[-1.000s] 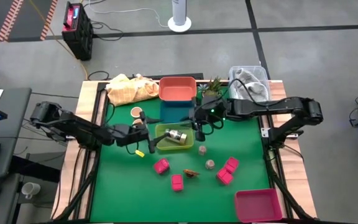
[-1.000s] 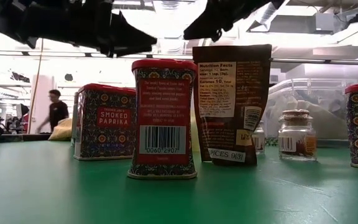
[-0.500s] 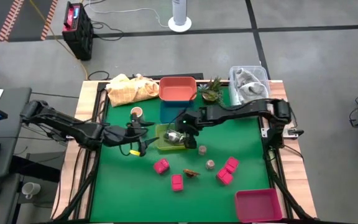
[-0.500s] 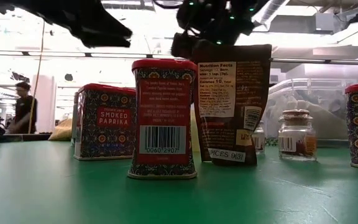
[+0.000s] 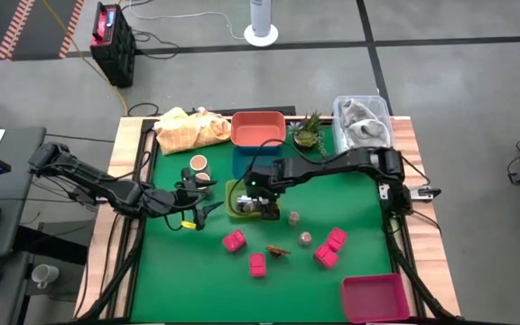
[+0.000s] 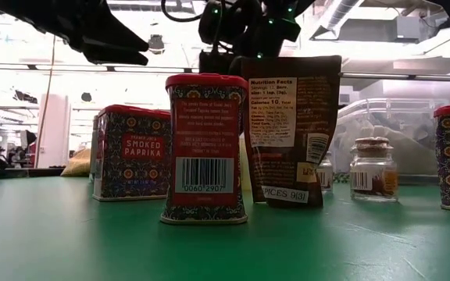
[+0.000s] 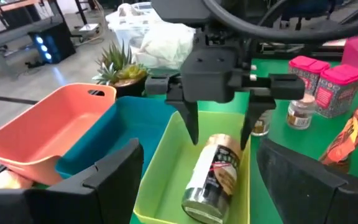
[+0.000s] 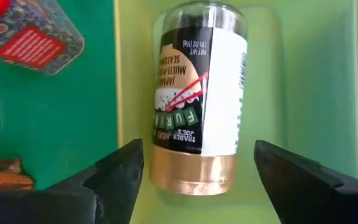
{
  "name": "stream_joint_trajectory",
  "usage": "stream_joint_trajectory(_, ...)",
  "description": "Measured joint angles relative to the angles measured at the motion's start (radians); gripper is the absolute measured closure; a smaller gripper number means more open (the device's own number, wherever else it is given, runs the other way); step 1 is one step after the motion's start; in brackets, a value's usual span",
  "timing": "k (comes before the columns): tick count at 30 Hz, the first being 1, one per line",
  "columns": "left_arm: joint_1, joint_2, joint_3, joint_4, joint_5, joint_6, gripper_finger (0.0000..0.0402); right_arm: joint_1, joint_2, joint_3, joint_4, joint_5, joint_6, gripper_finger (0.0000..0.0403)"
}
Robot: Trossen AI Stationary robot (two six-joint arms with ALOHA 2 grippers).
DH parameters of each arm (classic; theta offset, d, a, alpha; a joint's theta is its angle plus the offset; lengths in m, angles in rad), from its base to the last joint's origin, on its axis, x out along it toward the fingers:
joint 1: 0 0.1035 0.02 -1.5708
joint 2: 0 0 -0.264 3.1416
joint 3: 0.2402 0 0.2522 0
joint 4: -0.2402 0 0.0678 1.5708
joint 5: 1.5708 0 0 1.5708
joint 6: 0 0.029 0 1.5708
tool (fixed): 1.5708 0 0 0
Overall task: Sort spices by type
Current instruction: Remove the gold seasoning bottle from the yellow bin
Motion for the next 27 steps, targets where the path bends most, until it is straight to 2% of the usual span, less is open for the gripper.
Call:
stream_joint_trajectory(17, 0.000, -0.016, 0.000, 0.005, -0.003, -0.002, 0.0105, 0.002, 0.098, 0.005, 0.008, 0.002, -0.026, 0.0076)
stream_joint_trajectory(24, -0.008, -0.070, 0.000, -0.015, -0.003, -0.005, 0.0105, -0.019, 0.100, 0.005, -0.021, -0.005, -0.046, 0.0110)
stream_joint_trajectory(27, -0.010, -0.092, 0.000, -0.033, -0.003, -0.005, 0.0105, -0.025, 0.098, 0.005, -0.033, -0.004, -0.055, 0.0112)
